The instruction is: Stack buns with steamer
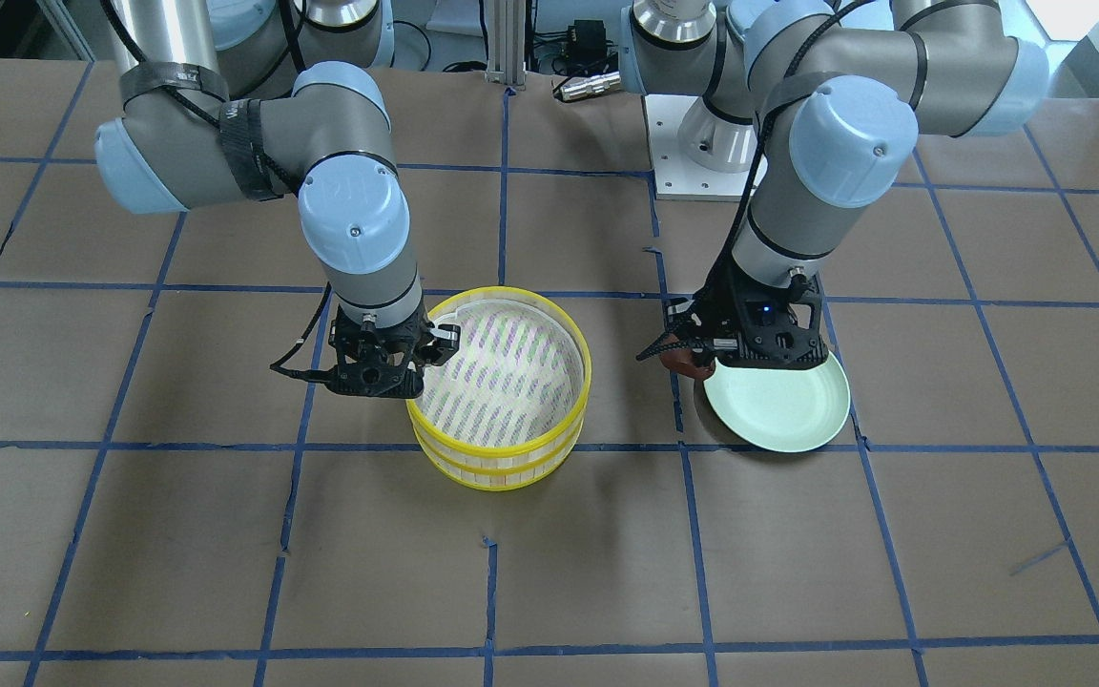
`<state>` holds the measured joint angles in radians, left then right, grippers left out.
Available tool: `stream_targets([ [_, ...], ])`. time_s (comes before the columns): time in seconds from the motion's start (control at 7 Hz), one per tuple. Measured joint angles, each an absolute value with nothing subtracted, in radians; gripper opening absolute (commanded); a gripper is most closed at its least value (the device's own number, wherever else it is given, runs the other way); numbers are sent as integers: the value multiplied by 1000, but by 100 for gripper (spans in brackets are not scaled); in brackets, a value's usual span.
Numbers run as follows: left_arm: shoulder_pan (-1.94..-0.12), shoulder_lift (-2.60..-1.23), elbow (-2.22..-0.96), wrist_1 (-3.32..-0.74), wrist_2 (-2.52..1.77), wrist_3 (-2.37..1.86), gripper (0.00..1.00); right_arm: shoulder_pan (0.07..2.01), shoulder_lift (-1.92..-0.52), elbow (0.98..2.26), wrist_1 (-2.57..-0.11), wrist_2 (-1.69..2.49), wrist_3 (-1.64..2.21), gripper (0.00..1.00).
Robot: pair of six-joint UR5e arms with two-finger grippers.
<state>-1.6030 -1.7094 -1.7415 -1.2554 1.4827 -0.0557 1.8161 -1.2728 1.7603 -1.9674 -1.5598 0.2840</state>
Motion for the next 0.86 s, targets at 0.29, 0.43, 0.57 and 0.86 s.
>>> stream_targets([
  [0.29,-1651,-1722,-1716,-1233,1401,-180,4,1790,-1305,1728,-1935,-1562,280,100],
  [0.43,-1700,-1739,-1714,-1204,1377,-267,15,1765,-1355,1687,-1856,-1561,279,100],
  [0.57,-1760,-1763,-1714,-1161,1366,-368,70,1728,-1409,1634,-1738,-1561,278,100],
  [0.86,-1836,-1816,-1713,-1061,1362,-497,94,1651,-1493,1529,-1524,-1569,257,100],
])
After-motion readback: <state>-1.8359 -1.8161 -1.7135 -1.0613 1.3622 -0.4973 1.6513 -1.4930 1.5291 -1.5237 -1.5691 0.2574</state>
